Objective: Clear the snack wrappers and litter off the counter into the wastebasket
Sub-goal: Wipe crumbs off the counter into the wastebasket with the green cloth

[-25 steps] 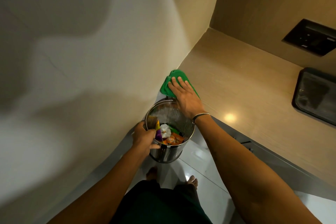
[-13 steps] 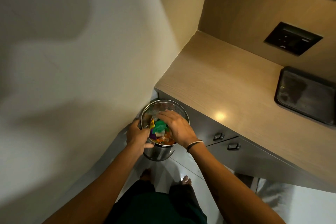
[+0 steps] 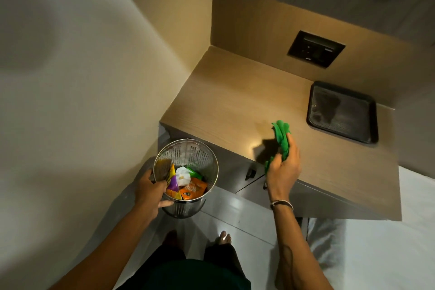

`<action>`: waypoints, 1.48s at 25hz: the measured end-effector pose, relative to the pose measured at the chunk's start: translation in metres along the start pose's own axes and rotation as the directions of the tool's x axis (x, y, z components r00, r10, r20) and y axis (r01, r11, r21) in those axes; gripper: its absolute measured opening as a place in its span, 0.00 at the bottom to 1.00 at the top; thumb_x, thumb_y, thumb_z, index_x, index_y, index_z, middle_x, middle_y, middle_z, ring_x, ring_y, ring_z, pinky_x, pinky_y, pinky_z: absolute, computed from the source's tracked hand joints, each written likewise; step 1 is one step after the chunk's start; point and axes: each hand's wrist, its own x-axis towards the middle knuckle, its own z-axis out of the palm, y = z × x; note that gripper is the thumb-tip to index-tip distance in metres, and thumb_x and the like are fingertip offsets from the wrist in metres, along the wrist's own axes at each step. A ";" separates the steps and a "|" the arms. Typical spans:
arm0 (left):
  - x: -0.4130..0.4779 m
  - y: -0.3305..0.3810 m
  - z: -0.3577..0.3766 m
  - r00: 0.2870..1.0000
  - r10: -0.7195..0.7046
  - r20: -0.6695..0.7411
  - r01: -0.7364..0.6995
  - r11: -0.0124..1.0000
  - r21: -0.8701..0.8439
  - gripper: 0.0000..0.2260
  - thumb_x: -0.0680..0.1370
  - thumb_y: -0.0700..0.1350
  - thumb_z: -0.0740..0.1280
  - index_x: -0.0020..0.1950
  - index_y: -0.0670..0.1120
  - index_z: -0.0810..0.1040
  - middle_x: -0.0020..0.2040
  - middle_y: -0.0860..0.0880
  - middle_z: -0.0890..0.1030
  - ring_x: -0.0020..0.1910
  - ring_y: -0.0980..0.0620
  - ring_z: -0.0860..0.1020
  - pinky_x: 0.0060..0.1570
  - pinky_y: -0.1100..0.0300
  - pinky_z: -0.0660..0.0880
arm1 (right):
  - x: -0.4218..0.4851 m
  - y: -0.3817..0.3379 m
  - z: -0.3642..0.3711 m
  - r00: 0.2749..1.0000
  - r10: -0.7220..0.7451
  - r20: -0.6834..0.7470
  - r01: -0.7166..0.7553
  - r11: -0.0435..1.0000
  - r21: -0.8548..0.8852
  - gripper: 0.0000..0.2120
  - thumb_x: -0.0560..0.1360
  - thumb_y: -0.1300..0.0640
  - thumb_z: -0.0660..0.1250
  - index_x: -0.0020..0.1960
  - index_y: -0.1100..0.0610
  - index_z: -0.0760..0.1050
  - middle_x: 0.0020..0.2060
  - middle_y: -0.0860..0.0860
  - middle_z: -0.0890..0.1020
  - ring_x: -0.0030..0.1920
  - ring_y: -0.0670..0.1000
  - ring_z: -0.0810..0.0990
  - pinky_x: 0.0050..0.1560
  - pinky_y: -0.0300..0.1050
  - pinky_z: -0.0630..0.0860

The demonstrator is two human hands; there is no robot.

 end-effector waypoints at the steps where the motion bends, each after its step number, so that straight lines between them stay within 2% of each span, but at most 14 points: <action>1: -0.001 -0.002 0.004 1.000 -0.004 0.003 0.004 1.000 0.010 0.23 0.78 0.30 0.67 0.68 0.51 0.76 0.59 0.41 0.81 0.51 0.39 0.84 0.33 0.45 0.85 | 0.007 0.010 -0.003 0.998 0.044 0.043 -0.039 0.992 -0.121 0.28 0.83 0.63 0.64 0.82 0.56 0.63 0.80 0.55 0.68 0.82 0.57 0.64 0.82 0.60 0.65; 3: -0.002 -0.005 0.009 1.000 -0.020 0.002 0.020 1.000 0.014 0.23 0.78 0.30 0.67 0.69 0.50 0.75 0.61 0.40 0.81 0.53 0.37 0.84 0.32 0.46 0.85 | 0.016 0.025 -0.003 0.984 0.091 0.153 -0.030 0.932 -0.361 0.31 0.86 0.50 0.60 0.85 0.58 0.55 0.85 0.57 0.58 0.86 0.60 0.52 0.85 0.63 0.53; 4: -0.002 -0.006 0.010 0.999 -0.033 0.000 0.033 0.999 0.012 0.24 0.78 0.30 0.66 0.71 0.50 0.75 0.62 0.40 0.81 0.53 0.37 0.84 0.31 0.46 0.85 | 0.019 0.030 0.000 0.980 0.086 0.178 0.002 0.896 -0.444 0.33 0.86 0.45 0.57 0.85 0.59 0.53 0.85 0.58 0.55 0.86 0.61 0.49 0.86 0.62 0.50; 6: 0.001 -0.007 0.011 0.998 -0.057 0.001 0.057 0.998 0.006 0.26 0.77 0.29 0.65 0.72 0.49 0.74 0.63 0.39 0.80 0.53 0.36 0.84 0.31 0.47 0.85 | 0.021 0.031 0.009 0.983 0.065 0.174 0.044 0.830 -0.556 0.35 0.86 0.39 0.51 0.85 0.59 0.52 0.85 0.59 0.53 0.86 0.63 0.49 0.85 0.64 0.51; 8: 0.003 -0.008 0.010 0.996 -0.083 -0.012 0.083 0.997 -0.002 0.30 0.76 0.27 0.63 0.74 0.49 0.72 0.65 0.38 0.80 0.54 0.35 0.84 0.31 0.47 0.85 | 0.025 0.024 0.020 0.985 0.065 0.162 0.053 0.770 -0.635 0.35 0.86 0.38 0.49 0.85 0.58 0.52 0.85 0.61 0.53 0.85 0.67 0.51 0.84 0.66 0.53; 12: 0.010 -0.008 0.005 0.993 -0.110 -0.033 0.110 0.994 -0.012 0.34 0.77 0.28 0.64 0.79 0.53 0.67 0.62 0.40 0.80 0.53 0.37 0.84 0.32 0.45 0.86 | 0.036 0.010 0.041 0.979 0.131 0.156 0.015 0.719 -0.695 0.34 0.86 0.39 0.50 0.86 0.56 0.51 0.85 0.64 0.50 0.84 0.71 0.49 0.83 0.69 0.52; 15: 0.014 -0.006 0.000 0.994 -0.098 -0.037 0.098 0.995 -0.001 0.31 0.78 0.31 0.67 0.78 0.53 0.69 0.59 0.43 0.81 0.53 0.38 0.84 0.38 0.39 0.86 | 0.053 0.001 0.058 0.970 0.143 0.195 0.038 0.707 -0.707 0.35 0.86 0.39 0.50 0.86 0.57 0.49 0.84 0.65 0.48 0.84 0.72 0.47 0.83 0.70 0.49; 17: 0.016 -0.003 -0.007 0.996 -0.074 -0.041 0.074 0.997 0.000 0.28 0.78 0.33 0.69 0.75 0.52 0.72 0.61 0.42 0.81 0.54 0.36 0.84 0.36 0.39 0.86 | 0.070 -0.013 0.076 0.956 0.160 0.246 0.056 0.723 -0.688 0.35 0.86 0.39 0.50 0.86 0.58 0.49 0.84 0.66 0.47 0.84 0.72 0.45 0.83 0.70 0.48; 22: 0.036 -0.001 -0.021 0.995 -0.097 -0.018 0.096 0.995 -0.037 0.26 0.77 0.31 0.68 0.72 0.50 0.75 0.63 0.41 0.80 0.54 0.35 0.84 0.36 0.37 0.85 | 0.112 -0.059 0.151 0.922 0.073 0.381 0.208 0.736 -0.644 0.36 0.86 0.38 0.48 0.86 0.58 0.48 0.84 0.66 0.46 0.84 0.72 0.44 0.84 0.69 0.45; 24: 0.039 0.000 -0.024 0.994 -0.109 -0.021 0.108 0.993 -0.052 0.26 0.77 0.31 0.68 0.72 0.51 0.75 0.64 0.40 0.80 0.54 0.34 0.84 0.35 0.40 0.85 | 0.110 -0.075 0.181 0.874 0.000 0.486 0.334 0.727 -0.600 0.35 0.86 0.37 0.46 0.86 0.56 0.47 0.85 0.65 0.46 0.84 0.71 0.43 0.84 0.68 0.45; 26: 0.040 0.002 -0.025 0.993 -0.113 -0.034 0.110 0.991 -0.072 0.26 0.76 0.30 0.68 0.70 0.52 0.76 0.63 0.41 0.80 0.54 0.33 0.83 0.33 0.41 0.85 | 0.096 -0.092 0.206 0.795 -0.093 0.599 0.485 0.690 -0.537 0.34 0.86 0.37 0.45 0.86 0.54 0.46 0.85 0.63 0.46 0.84 0.69 0.42 0.85 0.67 0.45; 30: 0.040 0.007 -0.025 0.991 -0.134 -0.031 0.130 0.986 -0.105 0.31 0.73 0.27 0.62 0.71 0.53 0.76 0.63 0.41 0.78 0.57 0.30 0.81 0.32 0.42 0.84 | 0.044 -0.117 0.240 0.538 -0.260 0.802 0.767 0.545 -0.338 0.37 0.85 0.33 0.43 0.86 0.53 0.45 0.86 0.60 0.44 0.85 0.67 0.41 0.85 0.65 0.47; 33: 0.035 0.012 -0.026 0.990 -0.138 -0.037 0.134 0.986 -0.094 0.32 0.73 0.26 0.60 0.71 0.51 0.76 0.63 0.41 0.77 0.54 0.31 0.81 0.31 0.42 0.84 | 0.026 -0.122 0.243 0.473 -0.279 0.836 0.812 0.505 -0.291 0.43 0.82 0.28 0.44 0.86 0.56 0.45 0.86 0.59 0.45 0.85 0.66 0.41 0.86 0.63 0.45; 37: 0.032 0.018 -0.024 0.987 -0.153 -0.055 0.151 0.987 -0.050 0.33 0.73 0.26 0.58 0.73 0.50 0.74 0.70 0.38 0.75 0.61 0.26 0.79 0.31 0.40 0.84 | 0.014 -0.116 0.230 0.390 -0.309 0.867 0.856 0.469 -0.218 0.46 0.80 0.26 0.47 0.86 0.55 0.44 0.86 0.58 0.45 0.85 0.64 0.40 0.86 0.62 0.43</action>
